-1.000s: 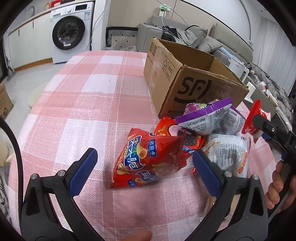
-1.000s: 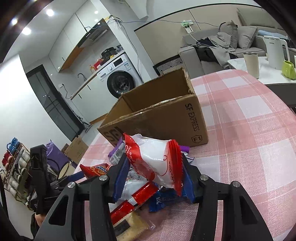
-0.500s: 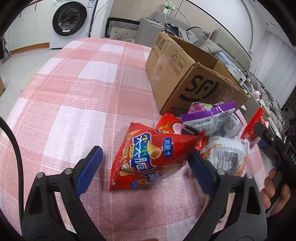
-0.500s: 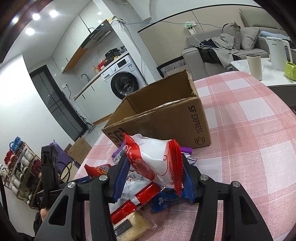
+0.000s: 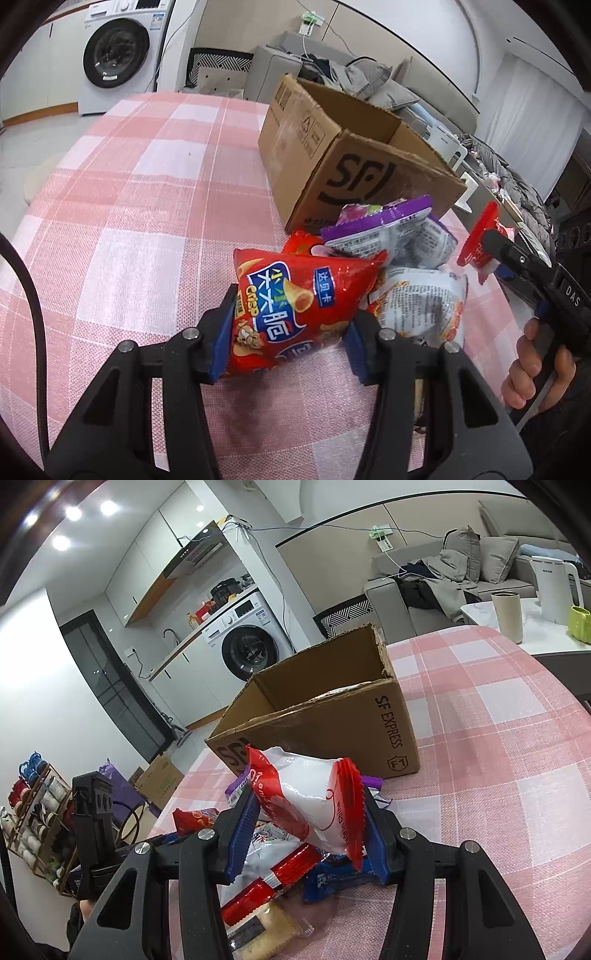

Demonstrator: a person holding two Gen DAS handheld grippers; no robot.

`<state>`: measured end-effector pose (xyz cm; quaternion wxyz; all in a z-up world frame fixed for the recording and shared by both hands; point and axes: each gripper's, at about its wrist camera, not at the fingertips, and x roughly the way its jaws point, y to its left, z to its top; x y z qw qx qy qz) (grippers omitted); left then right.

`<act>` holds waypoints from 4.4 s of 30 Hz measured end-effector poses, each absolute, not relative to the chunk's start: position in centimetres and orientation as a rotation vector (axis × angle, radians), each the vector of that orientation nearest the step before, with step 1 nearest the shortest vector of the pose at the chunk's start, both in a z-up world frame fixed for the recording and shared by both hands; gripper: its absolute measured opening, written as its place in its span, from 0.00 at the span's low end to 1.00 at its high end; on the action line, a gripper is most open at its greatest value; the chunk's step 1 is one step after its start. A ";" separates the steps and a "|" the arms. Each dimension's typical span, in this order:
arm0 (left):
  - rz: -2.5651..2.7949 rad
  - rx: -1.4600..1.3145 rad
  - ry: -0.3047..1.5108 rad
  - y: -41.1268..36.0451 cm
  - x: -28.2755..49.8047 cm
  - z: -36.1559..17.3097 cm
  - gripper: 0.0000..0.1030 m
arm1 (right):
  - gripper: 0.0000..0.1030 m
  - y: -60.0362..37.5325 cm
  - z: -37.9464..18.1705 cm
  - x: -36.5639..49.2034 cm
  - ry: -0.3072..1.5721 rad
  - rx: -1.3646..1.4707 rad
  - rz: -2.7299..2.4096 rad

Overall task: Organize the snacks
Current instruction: 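Grasp the white red-edged bag with right tool while left grasps red Crisp chip bag, then lift both held bags and carry them over the cardboard box, then open right tool over the box while left lowers and releases the chip bag inside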

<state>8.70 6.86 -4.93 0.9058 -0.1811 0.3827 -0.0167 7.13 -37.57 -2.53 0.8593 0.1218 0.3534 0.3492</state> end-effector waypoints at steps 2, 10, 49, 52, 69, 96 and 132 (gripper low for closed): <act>-0.034 -0.367 0.780 6.8 8.4 -4.5 0.46 | 0.52 -37.7 -2.4 7.1 0.736 0.258 0.734; -0.022 -0.348 0.732 6.7 6.9 -2.6 0.46 | 0.52 -37.9 -2.3 7.2 0.732 0.256 0.737; -0.066 -0.265 0.592 2.2 6.2 4.6 0.46 | 0.52 -37.6 1.7 5.6 0.660 0.184 0.819; -0.071 -0.250 0.585 1.6 6.8 5.3 0.46 | 0.52 -37.5 2.1 5.7 0.656 0.188 0.825; -0.066 -0.197 0.557 0.4 10.8 8.2 0.46 | 0.52 -36.8 4.5 7.6 0.645 0.211 0.826; -0.020 -0.187 0.581 0.6 18.1 7.2 0.46 | 0.52 -34.7 4.5 13.7 0.714 0.224 0.806; -0.054 -0.104 0.679 1.0 22.7 2.5 0.48 | 0.53 -34.2 1.5 16.5 0.769 0.236 0.818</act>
